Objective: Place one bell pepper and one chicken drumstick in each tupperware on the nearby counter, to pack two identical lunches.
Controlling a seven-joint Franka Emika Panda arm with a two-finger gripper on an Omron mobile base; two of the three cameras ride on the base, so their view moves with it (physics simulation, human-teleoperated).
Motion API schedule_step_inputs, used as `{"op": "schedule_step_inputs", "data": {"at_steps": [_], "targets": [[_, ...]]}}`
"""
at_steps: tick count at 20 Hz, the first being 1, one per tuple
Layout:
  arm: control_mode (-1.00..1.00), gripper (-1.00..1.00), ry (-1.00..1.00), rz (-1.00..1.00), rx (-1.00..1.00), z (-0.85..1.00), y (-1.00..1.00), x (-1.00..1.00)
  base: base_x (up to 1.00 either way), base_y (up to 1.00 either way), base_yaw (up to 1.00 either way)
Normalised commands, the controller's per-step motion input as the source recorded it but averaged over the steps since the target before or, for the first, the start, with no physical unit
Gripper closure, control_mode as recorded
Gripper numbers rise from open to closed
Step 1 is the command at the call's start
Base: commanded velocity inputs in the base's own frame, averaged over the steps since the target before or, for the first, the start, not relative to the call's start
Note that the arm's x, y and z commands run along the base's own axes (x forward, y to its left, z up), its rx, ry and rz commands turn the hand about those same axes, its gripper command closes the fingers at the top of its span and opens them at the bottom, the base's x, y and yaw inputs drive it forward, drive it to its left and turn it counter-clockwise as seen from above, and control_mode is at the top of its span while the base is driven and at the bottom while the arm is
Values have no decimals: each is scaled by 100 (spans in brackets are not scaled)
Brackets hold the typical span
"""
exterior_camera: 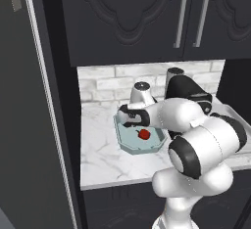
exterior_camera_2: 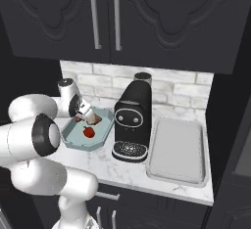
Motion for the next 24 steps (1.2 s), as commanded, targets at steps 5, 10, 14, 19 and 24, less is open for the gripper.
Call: {"op": "schedule_step_inputs", "data": {"at_steps": [5, 10, 14, 19, 24], "targets": [[-100, -100, -3, 2, -4, -61, 3, 76, 0, 0, 0], [-100, -100, 0, 0, 0, -7, 0, 31, 0, 0, 0], [-100, -100, -8, -4, 0, 26, 0, -56, 0, 0, 0], [-100, -100, -13, -8, 3, 64, -5, -100, 0, 0, 0], [-100, -100, 0, -8, 8, 100, -9, -100, 0, 0, 0]]}}
